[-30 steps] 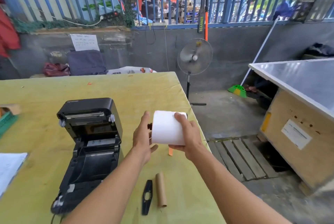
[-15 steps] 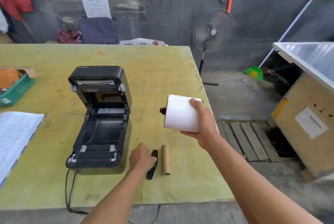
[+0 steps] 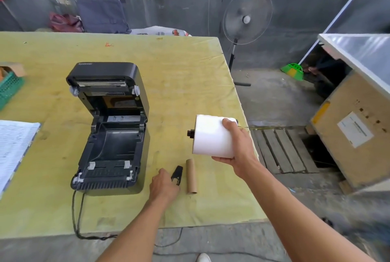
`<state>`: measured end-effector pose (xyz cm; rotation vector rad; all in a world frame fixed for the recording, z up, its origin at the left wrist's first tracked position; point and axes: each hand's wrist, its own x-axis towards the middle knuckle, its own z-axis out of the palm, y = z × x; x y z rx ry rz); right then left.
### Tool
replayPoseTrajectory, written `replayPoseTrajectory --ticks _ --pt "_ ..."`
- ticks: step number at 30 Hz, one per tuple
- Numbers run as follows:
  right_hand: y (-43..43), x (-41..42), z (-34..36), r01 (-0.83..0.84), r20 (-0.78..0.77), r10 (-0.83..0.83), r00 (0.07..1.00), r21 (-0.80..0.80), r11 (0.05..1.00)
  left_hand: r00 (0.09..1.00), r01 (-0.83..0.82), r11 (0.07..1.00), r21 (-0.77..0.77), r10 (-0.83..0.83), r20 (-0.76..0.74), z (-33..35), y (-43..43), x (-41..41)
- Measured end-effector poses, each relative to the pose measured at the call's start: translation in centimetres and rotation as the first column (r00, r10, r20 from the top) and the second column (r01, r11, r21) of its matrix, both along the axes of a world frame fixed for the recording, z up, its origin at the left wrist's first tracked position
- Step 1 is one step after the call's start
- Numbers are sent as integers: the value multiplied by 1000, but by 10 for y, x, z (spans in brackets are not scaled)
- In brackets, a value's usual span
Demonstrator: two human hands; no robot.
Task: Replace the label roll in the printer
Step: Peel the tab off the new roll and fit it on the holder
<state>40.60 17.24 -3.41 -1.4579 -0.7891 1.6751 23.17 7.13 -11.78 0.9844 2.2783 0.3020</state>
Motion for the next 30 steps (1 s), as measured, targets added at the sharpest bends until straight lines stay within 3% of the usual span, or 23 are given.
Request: replayPoseTrajectory --ticks 6,8,11,18,24,28,30 --pt "1 -13 5 16 0 -16 1000 20 1000 998 41 999 -23 -40 43 -1 -6 -15" --pt "1 -17 9 20 -3 -20 1000 34 999 993 -91 989 112 81 88 9 3 -21" --pt "4 -24 17 16 5 -16 1000 54 998 971 -224 889 398 167 173 46 32 -32" --pt "14 -45 31 34 -20 -32 999 85 996 961 -73 699 712 -140 236 110 70 -21" --pt "28 -50 41 12 18 -14 1000 132 991 913 -126 633 764 -227 339 111 68 -23" --pt "33 -53 41 -15 17 12 1000 158 987 759 -395 596 699 -217 614 109 70 -27" --pt "35 -54 40 -32 4 31 1000 160 987 742 -449 571 687 -190 643 111 73 -30"
